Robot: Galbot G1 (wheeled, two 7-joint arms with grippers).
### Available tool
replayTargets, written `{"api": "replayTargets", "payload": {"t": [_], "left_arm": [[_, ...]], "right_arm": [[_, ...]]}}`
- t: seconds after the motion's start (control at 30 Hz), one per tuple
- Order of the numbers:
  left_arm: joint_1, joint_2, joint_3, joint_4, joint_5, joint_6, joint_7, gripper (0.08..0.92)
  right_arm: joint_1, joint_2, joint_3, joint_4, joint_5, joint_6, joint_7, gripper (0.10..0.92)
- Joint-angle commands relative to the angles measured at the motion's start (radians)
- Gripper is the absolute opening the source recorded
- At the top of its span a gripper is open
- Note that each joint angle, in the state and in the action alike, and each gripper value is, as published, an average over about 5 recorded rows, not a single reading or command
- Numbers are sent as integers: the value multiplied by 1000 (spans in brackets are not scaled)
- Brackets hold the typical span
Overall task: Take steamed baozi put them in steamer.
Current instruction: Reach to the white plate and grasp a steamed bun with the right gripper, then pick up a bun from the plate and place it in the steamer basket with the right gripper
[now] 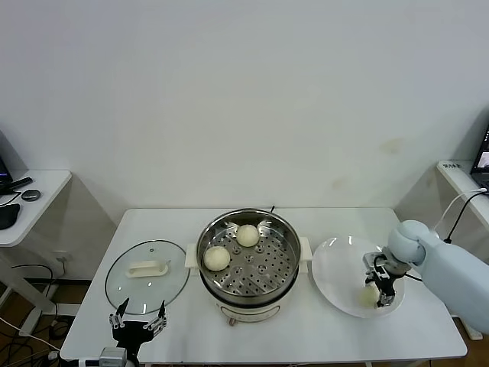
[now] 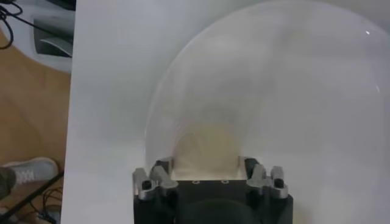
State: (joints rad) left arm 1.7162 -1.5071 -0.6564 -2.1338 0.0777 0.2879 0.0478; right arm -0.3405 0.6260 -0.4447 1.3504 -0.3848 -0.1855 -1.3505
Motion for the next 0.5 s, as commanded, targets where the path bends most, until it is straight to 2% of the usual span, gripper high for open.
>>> {"api": "replayTargets", "payload": {"t": [0.03,0.27,0.5], "left_arm": [[-2,-1,2,0,2,0,1,823],[-24,-10,4,-1,9,-1,-2,823],[-24,-24,-4,-5,19,-11,-23,823]], "right_arm": [[39,-13,-1,5,36,-13,-6,599],[360,-22,-157,15,195,-40,-27,586],[876,183,-474,-64,413,-54,-48,585]]}}
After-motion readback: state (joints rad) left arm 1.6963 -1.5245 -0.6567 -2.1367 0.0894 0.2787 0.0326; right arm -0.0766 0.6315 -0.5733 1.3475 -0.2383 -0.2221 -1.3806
